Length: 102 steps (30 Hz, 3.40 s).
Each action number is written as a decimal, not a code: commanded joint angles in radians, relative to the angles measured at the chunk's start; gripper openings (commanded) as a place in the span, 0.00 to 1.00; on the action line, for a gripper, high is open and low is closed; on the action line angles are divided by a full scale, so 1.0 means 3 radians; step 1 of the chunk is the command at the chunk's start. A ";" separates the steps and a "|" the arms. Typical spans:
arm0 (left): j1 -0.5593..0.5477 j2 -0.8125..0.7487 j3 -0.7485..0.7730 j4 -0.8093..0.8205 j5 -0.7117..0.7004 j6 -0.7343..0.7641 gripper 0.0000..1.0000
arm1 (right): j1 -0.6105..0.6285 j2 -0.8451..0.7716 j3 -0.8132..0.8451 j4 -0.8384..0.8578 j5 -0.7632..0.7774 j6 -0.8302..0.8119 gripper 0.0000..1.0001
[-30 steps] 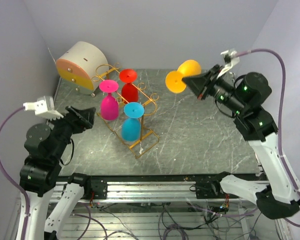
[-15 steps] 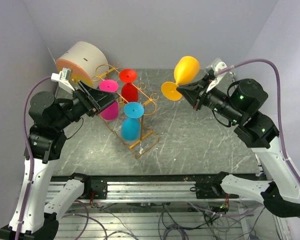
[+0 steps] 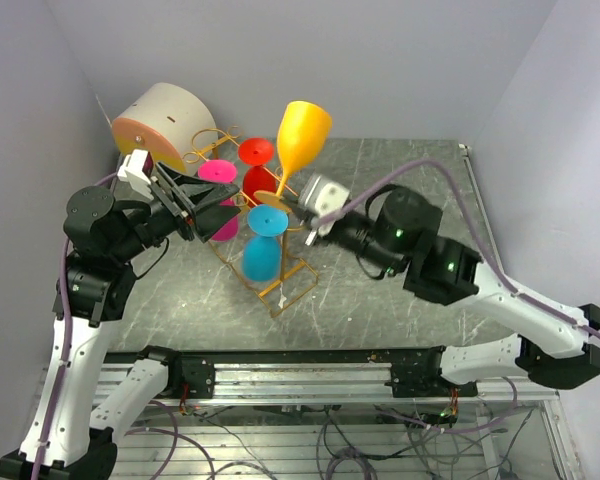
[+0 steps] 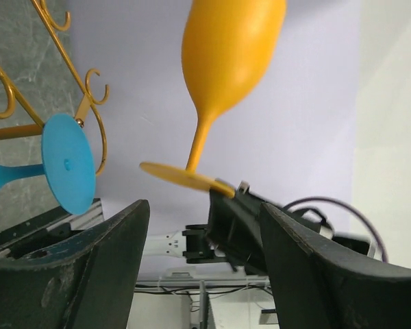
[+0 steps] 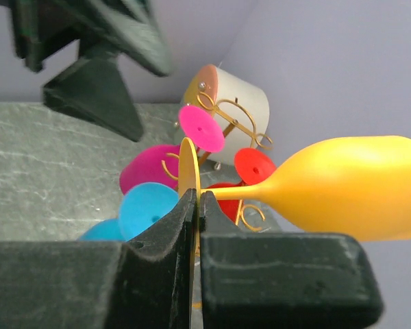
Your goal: Take the wine glass off the wine glass rack
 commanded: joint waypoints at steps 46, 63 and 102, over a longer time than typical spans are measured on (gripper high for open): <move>-0.0017 -0.0282 -0.0320 0.0396 0.0201 -0.0420 0.14 | 0.1386 0.0424 -0.1582 0.3440 0.1336 -0.3809 0.00; -0.0017 -0.0317 -0.0878 0.1554 -0.0042 -0.0433 0.07 | 0.2149 -0.0450 -0.1998 0.3036 0.3449 -0.2786 0.55; -0.0011 -0.0407 0.0479 -0.1033 -0.1439 0.2384 0.07 | -0.1536 0.0102 0.1254 -0.1315 -0.1998 0.2413 0.47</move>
